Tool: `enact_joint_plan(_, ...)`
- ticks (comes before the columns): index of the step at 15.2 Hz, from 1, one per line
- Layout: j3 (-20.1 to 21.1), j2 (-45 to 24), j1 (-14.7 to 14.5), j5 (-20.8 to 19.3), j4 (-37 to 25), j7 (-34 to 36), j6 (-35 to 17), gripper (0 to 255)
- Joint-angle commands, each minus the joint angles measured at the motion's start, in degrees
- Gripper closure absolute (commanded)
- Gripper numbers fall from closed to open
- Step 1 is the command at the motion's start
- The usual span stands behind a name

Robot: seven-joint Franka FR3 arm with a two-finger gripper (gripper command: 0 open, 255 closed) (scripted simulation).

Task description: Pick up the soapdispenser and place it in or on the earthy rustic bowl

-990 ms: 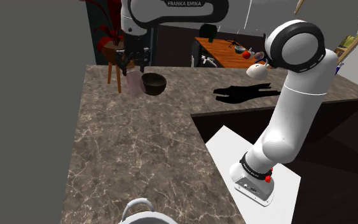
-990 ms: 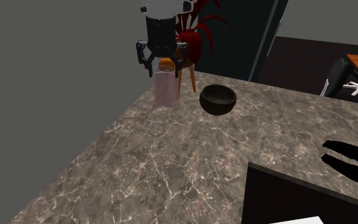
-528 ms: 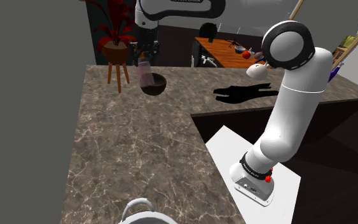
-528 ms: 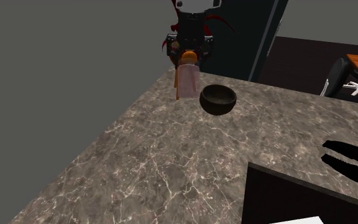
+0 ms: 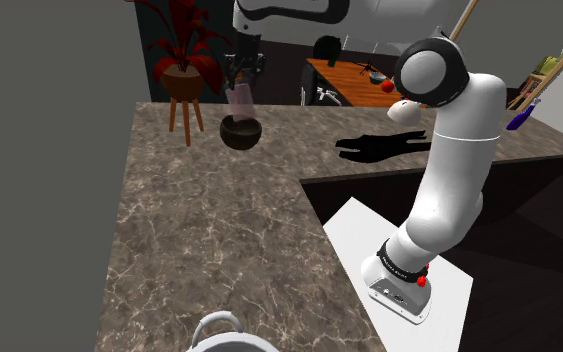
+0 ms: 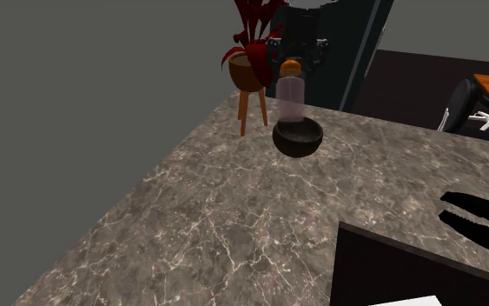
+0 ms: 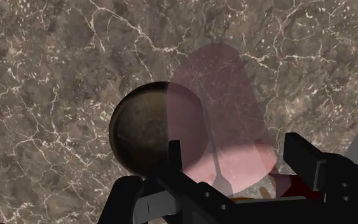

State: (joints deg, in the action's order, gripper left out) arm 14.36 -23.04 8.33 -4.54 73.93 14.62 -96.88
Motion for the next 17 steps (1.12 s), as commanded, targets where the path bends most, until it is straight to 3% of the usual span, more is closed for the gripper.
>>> enact_joint_plan(1,-0.74,-1.86,1.35,-0.11,-2.56,-2.31,0.68,255)
enact_joint_plan(4,-1.66,-5.46,2.87,-0.40,-8.45,-5.19,3.00,255)
enact_joint_plan(17,-1.76,-4.50,3.66,-0.31,3.13,-5.09,-7.59,255)
